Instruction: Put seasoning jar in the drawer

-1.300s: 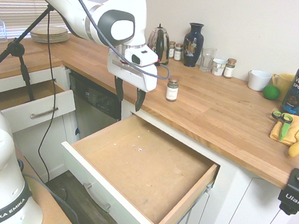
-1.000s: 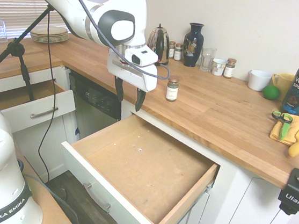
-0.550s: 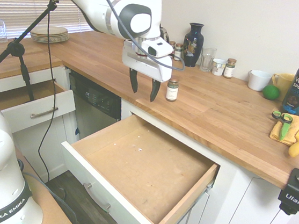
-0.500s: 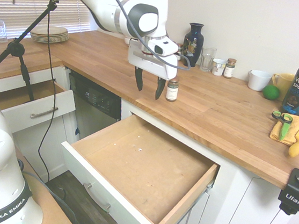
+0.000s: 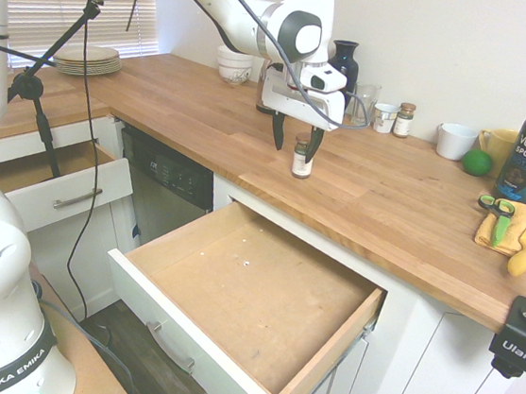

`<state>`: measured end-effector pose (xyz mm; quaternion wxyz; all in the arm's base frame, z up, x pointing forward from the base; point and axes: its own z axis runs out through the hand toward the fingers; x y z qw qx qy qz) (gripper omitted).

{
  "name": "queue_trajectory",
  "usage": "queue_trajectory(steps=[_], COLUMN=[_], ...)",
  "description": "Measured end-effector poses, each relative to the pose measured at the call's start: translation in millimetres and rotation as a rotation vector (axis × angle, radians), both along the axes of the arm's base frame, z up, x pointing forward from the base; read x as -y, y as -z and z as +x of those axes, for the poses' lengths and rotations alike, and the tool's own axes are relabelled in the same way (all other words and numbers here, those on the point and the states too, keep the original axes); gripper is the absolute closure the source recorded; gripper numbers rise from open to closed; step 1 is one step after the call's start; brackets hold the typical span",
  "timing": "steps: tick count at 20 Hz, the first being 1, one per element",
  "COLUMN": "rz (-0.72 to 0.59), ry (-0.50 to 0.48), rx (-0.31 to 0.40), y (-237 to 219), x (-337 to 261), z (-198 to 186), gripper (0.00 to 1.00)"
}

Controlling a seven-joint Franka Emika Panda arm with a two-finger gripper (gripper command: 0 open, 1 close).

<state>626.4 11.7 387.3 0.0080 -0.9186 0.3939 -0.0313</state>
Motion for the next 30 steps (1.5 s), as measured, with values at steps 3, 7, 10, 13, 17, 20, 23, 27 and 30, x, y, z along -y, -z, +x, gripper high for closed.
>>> queue_trajectory(steps=[3,7,10,13,17,20,23,27,30], rz=[-0.004,-0.006,-0.008,-0.011,-0.013,-0.013,-0.013,-0.013,-0.013], ry=[0.002,0.0,0.004,0.012,0.017,0.018,0.019,0.02,0.019], rx=[-0.009,-0.019,-0.029,-0.038,-0.048,-0.054,-0.057,-0.057,-0.058], y=[4.8,12.3,19.5,28.2,34.5,37.9,40.2,40.4,40.5], x=[0.5,-3.7,-4.6,-1.7,1.0,0.6,-0.1,-0.5,-0.9], z=[14.1,25.8,31.3,35.0,36.7,36.7,36.8,36.8,36.6], gripper=[0.0,0.0,0.0,0.0,0.0,1.0,1.0,1.0,1.0])
